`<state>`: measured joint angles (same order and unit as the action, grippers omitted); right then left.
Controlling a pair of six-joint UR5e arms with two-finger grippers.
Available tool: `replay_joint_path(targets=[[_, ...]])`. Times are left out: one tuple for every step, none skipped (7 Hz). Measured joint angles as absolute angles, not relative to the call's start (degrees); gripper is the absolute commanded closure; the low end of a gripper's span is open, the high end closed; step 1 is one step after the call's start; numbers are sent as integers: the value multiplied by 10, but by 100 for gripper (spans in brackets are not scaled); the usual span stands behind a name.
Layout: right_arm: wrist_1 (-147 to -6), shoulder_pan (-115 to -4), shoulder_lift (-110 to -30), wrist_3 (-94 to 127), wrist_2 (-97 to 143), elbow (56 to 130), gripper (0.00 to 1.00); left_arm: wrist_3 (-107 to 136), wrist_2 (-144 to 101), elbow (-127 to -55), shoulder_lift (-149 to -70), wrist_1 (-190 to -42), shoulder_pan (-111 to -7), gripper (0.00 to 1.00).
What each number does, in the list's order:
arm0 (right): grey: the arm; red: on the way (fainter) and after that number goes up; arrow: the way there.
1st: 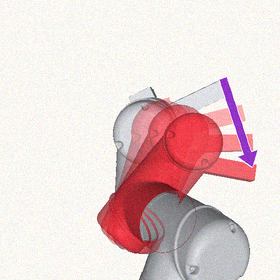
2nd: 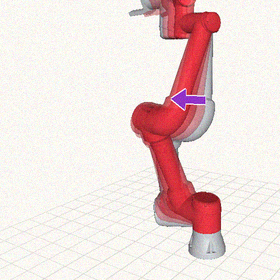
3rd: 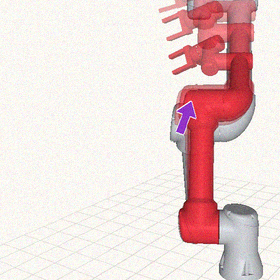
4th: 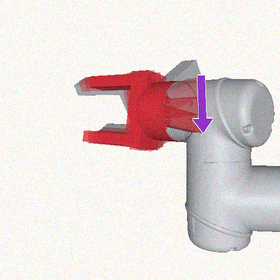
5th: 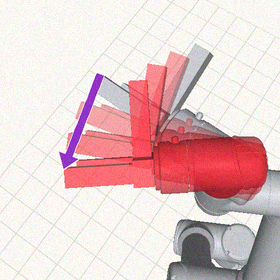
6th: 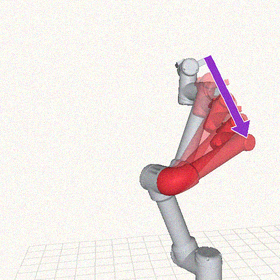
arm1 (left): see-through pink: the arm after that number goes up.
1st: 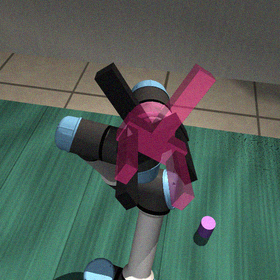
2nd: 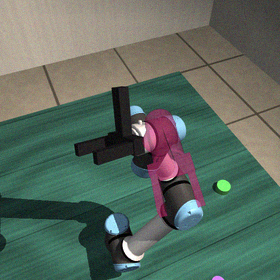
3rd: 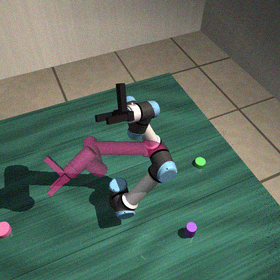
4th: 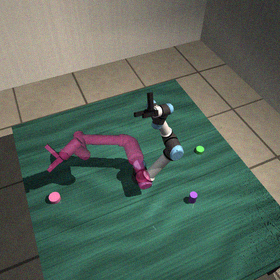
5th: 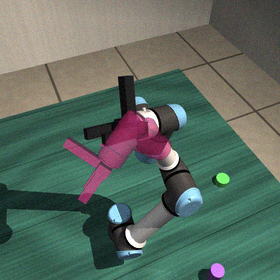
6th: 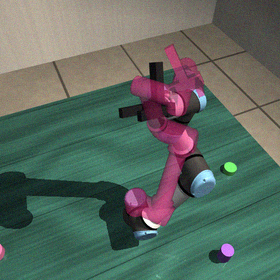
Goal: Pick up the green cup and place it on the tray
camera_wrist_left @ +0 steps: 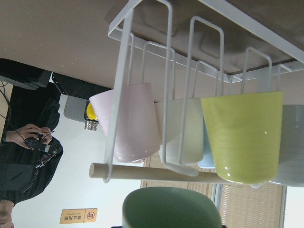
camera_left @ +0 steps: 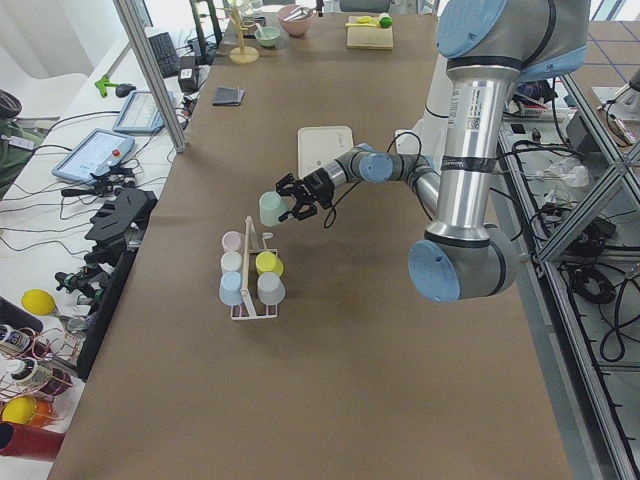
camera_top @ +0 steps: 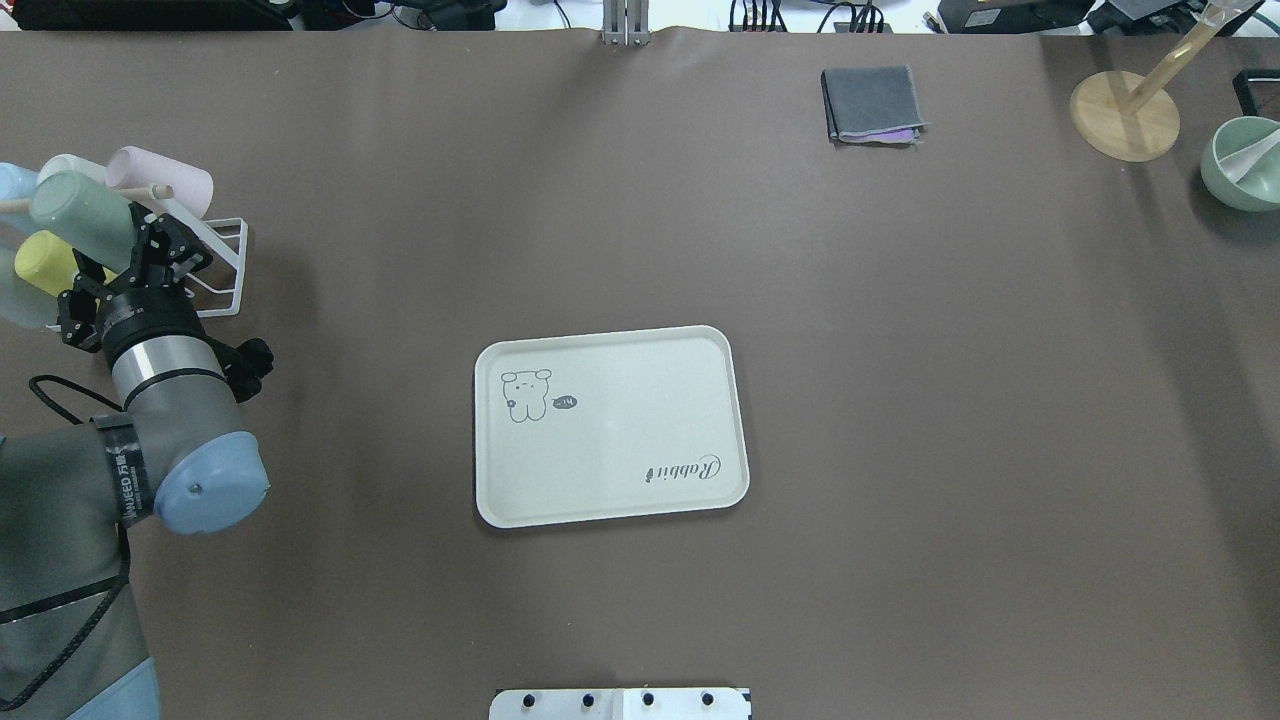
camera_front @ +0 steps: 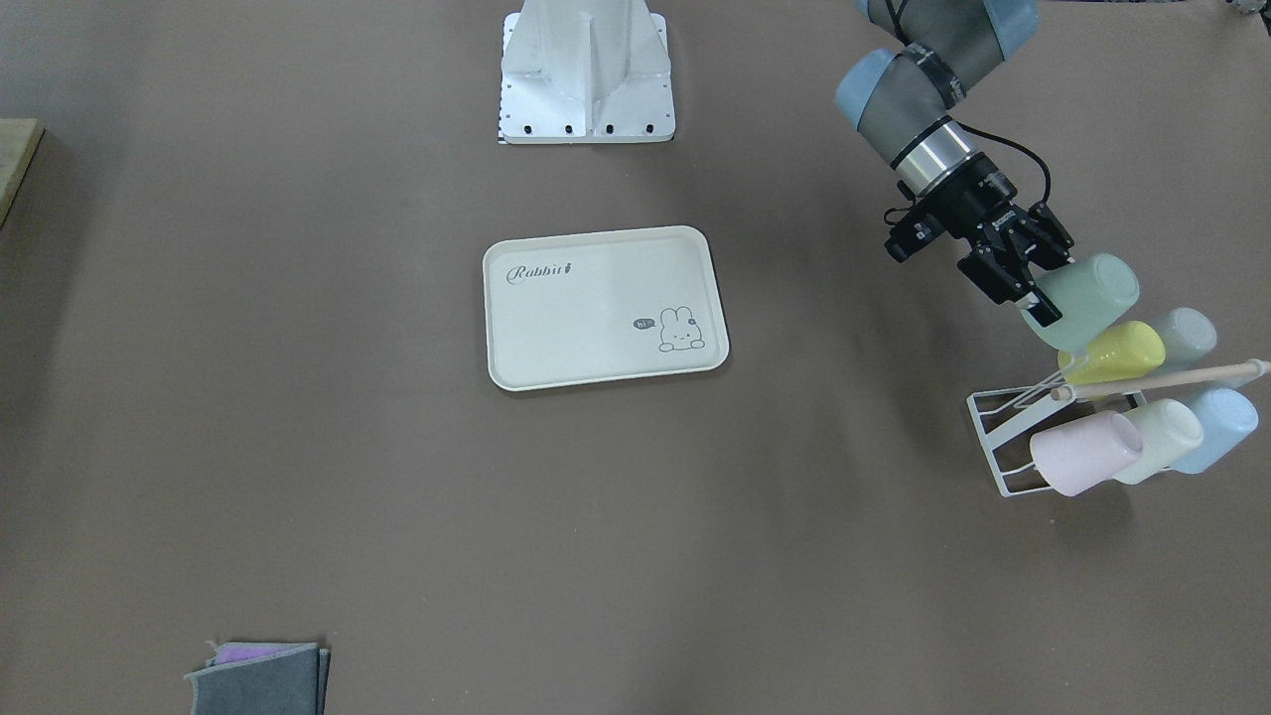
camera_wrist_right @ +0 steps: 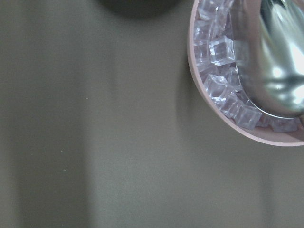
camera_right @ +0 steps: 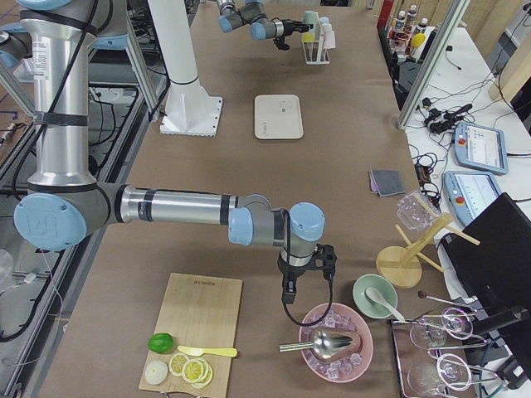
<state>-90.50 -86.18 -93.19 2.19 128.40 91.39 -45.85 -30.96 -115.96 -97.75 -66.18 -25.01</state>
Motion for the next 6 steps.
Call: replay_joint_path(targets=[[-905,-862,-932,22,1284,914,0,-469,-316,-1172,-998,-663,-251,41],[-905,-861,-932,23,1284,914,0,-474,-332,-1186,-1023,-666,-251,41],[-905,-861,-932,23,1284,914,0,-476,-355,-1196,-1057,-677,-251,41],[-905,-861,-932,23,1284,913,0,-476,-378,-1205,-1084,-699,-251,41],[-905,-861,-932,23,1284,912,0,-476,-402,-1214,-1097,-737,-252,49],[-906,-861,-932,23,1284,911,0,-476,-422,-1215,-1102,-789,-252,49]])
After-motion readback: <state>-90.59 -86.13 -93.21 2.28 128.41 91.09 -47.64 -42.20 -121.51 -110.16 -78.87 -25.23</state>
